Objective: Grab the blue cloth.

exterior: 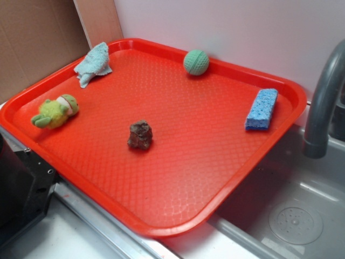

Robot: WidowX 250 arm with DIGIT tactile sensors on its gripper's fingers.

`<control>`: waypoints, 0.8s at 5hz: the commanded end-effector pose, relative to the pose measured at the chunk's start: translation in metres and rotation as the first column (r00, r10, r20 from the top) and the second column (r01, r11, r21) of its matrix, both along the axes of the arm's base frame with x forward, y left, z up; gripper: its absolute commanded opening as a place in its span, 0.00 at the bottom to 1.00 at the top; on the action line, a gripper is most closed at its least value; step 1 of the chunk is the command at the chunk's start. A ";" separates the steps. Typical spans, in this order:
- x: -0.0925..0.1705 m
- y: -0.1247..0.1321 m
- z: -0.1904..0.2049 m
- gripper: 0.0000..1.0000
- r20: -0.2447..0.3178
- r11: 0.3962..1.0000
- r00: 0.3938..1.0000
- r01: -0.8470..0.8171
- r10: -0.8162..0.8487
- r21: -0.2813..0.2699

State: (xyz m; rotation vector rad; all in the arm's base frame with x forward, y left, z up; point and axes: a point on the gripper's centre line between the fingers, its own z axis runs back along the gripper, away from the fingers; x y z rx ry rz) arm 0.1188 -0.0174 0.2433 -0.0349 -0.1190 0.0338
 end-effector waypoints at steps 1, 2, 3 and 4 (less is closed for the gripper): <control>0.000 0.000 0.000 1.00 0.000 1.000 1.000 0.000 0.000 0.000; 0.036 0.036 -0.041 1.00 0.020 0.977 0.977 -0.213 0.214 -0.026; 0.060 0.070 -0.077 1.00 0.102 0.952 0.947 -0.301 0.305 -0.049; 0.069 0.117 -0.107 1.00 0.133 0.863 0.853 -0.497 0.504 -0.084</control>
